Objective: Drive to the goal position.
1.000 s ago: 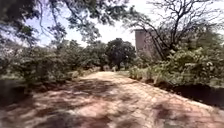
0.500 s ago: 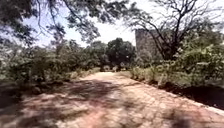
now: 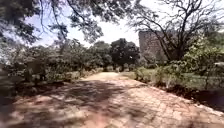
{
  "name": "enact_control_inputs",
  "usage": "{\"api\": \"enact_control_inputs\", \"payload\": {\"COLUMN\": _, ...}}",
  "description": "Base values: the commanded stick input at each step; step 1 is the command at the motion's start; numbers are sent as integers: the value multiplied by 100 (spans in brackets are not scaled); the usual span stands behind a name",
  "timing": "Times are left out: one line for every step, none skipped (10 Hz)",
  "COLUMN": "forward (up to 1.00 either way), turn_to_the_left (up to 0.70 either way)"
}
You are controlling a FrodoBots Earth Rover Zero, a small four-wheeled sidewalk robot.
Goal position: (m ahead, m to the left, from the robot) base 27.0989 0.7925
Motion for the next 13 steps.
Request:
{"api": "enact_control_inputs", "payload": {"forward": 70, "turn_to_the_left": 0}}
{"api": "enact_control_inputs", "payload": {"forward": 70, "turn_to_the_left": 0}}
{"api": "enact_control_inputs", "payload": {"forward": 70, "turn_to_the_left": 0}}
{"api": "enact_control_inputs", "payload": {"forward": 70, "turn_to_the_left": 0}}
{"api": "enact_control_inputs", "payload": {"forward": 70, "turn_to_the_left": 0}}
{"api": "enact_control_inputs", "payload": {"forward": 70, "turn_to_the_left": 0}}
{"api": "enact_control_inputs", "payload": {"forward": 70, "turn_to_the_left": 0}}
{"api": "enact_control_inputs", "payload": {"forward": 70, "turn_to_the_left": 0}}
{"api": "enact_control_inputs", "payload": {"forward": 70, "turn_to_the_left": 0}}
{"api": "enact_control_inputs", "payload": {"forward": 70, "turn_to_the_left": 0}}
{"api": "enact_control_inputs", "payload": {"forward": 70, "turn_to_the_left": 0}}
{"api": "enact_control_inputs", "payload": {"forward": 70, "turn_to_the_left": 0}}
{"api": "enact_control_inputs", "payload": {"forward": 70, "turn_to_the_left": 0}}
